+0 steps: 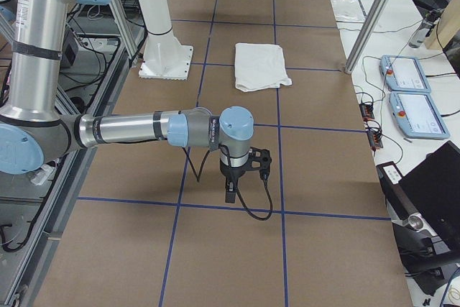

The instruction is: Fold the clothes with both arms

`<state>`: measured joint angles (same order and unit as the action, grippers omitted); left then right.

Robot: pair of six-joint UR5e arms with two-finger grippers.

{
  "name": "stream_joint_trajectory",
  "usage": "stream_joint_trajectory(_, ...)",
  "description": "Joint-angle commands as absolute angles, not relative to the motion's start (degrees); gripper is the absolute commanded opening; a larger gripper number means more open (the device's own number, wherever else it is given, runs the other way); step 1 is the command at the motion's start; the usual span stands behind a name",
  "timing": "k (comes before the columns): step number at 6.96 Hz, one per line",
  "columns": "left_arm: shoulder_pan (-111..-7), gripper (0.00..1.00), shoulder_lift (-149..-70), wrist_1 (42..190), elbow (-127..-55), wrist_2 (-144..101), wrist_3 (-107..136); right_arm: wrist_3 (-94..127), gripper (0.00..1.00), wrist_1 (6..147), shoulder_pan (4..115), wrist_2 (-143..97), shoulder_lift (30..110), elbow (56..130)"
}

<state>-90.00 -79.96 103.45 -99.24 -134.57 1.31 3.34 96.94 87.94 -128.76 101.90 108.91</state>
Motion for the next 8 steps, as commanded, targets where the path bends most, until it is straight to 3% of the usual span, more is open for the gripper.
stream_joint_trajectory(1,-90.09,1.00,-79.54,103.36,-98.79,-134.56,1.32,3.34,1.00,96.94,87.98,-128.76,101.87,109.07)
stream_joint_trajectory(5,-90.09,1.00,-78.75,103.27,-98.44,-134.30,1.23,3.51,1.00,86.86,87.98,-129.11,103.35,108.63)
stream_joint_trajectory(8,-90.00,1.00,-79.01,103.27,-99.49,-128.85,1.41,3.17,1.00,86.75,87.98,-129.11,103.45,108.63)
